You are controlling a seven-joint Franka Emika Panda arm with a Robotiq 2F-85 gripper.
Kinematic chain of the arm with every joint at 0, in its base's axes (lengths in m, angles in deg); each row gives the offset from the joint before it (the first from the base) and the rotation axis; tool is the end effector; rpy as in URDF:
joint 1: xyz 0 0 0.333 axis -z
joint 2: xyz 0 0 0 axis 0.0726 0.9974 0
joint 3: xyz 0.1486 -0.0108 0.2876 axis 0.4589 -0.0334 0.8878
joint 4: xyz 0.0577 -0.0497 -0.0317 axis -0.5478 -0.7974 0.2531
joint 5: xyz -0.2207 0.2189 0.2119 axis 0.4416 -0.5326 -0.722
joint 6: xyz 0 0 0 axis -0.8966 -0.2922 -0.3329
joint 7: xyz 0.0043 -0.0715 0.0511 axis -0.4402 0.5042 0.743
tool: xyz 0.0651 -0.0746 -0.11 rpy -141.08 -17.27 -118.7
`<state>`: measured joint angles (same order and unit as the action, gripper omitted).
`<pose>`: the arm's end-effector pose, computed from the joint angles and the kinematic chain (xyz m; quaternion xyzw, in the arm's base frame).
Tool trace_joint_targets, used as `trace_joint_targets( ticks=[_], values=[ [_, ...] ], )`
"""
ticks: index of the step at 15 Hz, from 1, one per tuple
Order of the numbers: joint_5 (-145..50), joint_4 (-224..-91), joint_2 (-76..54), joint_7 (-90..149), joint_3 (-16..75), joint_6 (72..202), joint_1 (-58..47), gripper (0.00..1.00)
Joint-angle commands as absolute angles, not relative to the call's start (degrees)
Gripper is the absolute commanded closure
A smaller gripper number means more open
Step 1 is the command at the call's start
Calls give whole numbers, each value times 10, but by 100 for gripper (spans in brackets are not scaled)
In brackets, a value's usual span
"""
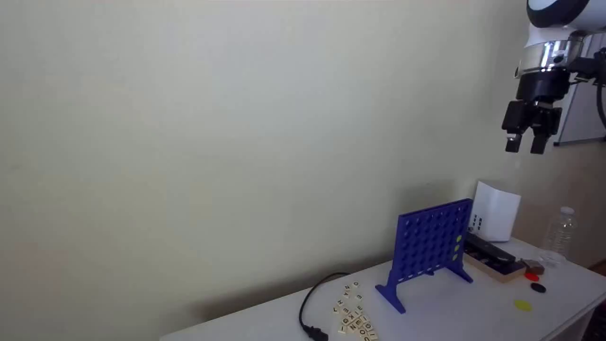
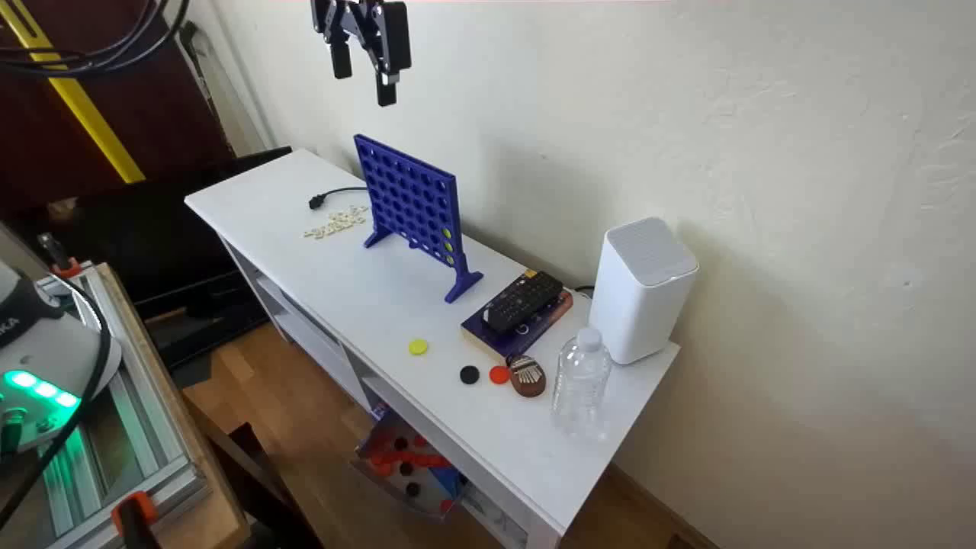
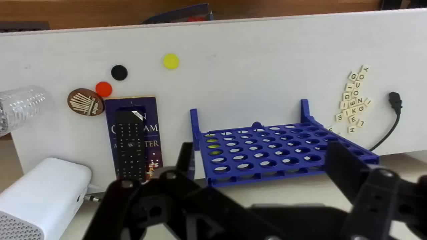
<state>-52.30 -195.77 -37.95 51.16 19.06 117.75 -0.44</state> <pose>0.4358 -0.1395 0.3972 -0.9983 0.0120 0.0274 0.0493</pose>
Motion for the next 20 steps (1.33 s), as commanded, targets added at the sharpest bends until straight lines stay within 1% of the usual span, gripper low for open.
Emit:
trace_joint_targets(
  ticks=[1, 8, 11, 15, 20],
  values=[
    [-526, -1957, -379, 514, 204, 1176, 10, 0],
    [-526, -1957, -379, 514, 204, 1176, 10, 0],
    [-523, -1967, -344, 512, 213, 1192, 8, 0],
    [-507, -2024, -326, 527, 225, 1261, 10, 0],
    [-497, -2096, -297, 573, 228, 1376, 14, 0]
  ],
)
